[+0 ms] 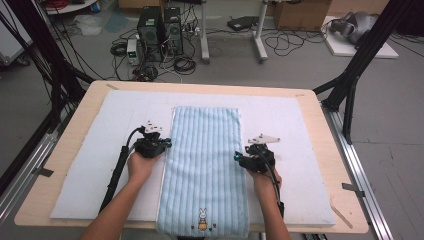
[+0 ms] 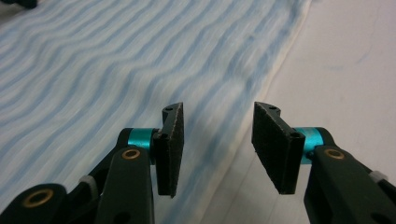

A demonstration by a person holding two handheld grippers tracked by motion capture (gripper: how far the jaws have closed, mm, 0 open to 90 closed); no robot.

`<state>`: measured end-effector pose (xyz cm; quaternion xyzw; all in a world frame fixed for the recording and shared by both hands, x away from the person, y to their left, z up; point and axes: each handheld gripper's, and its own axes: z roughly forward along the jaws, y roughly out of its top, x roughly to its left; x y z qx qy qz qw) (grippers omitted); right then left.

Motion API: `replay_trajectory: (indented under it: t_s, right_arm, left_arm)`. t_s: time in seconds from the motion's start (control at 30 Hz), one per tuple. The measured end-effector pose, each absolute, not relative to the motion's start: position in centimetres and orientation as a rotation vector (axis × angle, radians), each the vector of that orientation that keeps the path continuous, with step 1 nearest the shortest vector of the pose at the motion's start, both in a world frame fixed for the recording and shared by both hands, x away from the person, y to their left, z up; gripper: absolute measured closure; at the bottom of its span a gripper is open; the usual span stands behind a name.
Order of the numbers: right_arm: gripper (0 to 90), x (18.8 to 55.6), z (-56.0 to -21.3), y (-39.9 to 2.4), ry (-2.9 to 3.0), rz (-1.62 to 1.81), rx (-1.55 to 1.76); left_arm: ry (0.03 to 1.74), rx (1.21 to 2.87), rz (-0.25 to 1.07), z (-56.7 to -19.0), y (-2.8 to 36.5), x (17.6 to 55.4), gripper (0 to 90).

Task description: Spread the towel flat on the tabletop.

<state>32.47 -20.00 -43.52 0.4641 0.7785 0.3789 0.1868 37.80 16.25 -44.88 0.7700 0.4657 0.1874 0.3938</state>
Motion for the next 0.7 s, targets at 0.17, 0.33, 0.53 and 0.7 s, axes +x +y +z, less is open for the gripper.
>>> replay_trajectory:
  t_s: [0.17,0.33,0.53,0.7]
  right_arm:
    - [53.2,29.9,-44.3,-20.2,2.237,1.015,1.294]
    - [58.4,29.7,-44.7,-20.6,2.240,1.012,1.284]
    - [41.3,29.4,-44.6,-21.0,2.231,0.977,1.274]
    - [27.6,28.8,-43.7,-22.5,2.142,1.118,1.218]
  left_arm:
    - [1.205,1.923,0.435,-44.9,16.6,38.0,74.8]
    - [1.227,1.891,0.440,-44.7,17.1,37.9,50.6]
    - [1.151,1.778,0.361,-44.5,18.7,37.1,39.4]
    - [1.058,1.727,0.380,-43.8,19.7,35.8,23.2]
